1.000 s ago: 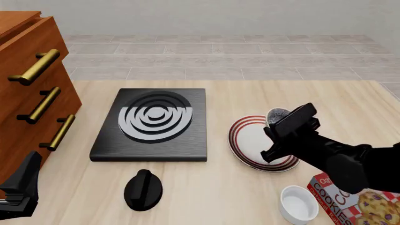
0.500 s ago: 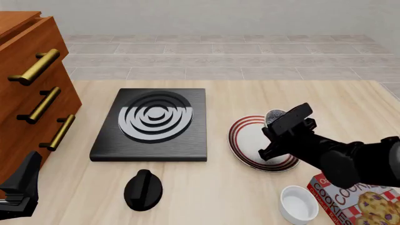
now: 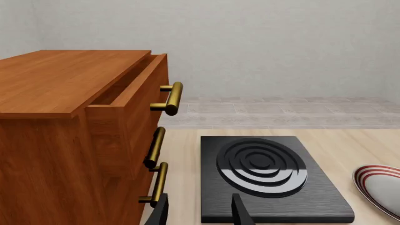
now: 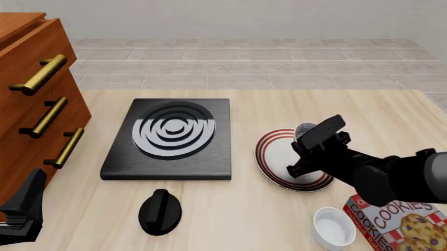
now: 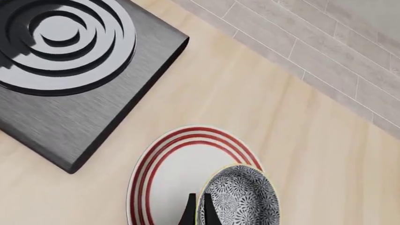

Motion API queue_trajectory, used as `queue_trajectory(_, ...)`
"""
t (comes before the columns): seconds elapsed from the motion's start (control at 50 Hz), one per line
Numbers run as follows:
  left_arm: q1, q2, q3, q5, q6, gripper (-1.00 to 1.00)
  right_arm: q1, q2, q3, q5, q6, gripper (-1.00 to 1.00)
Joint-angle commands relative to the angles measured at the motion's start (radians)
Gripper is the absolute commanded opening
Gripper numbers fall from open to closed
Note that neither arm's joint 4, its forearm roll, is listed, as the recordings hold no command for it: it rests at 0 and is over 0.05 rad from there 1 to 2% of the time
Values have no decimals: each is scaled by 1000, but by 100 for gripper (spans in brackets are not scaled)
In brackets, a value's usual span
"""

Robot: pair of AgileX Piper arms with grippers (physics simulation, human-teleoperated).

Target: Pick the akita bowl on the cookies box and place it on the plate.

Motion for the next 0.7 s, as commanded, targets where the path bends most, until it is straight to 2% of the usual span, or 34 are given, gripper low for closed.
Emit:
queue_trajectory(0.02, 0, 0, 0, 0, 0, 100, -4, 27, -15, -14, -3, -100)
queue_trajectory(0.7, 0, 0, 0, 0, 0, 100, -1, 103, -40, -47, 28, -100)
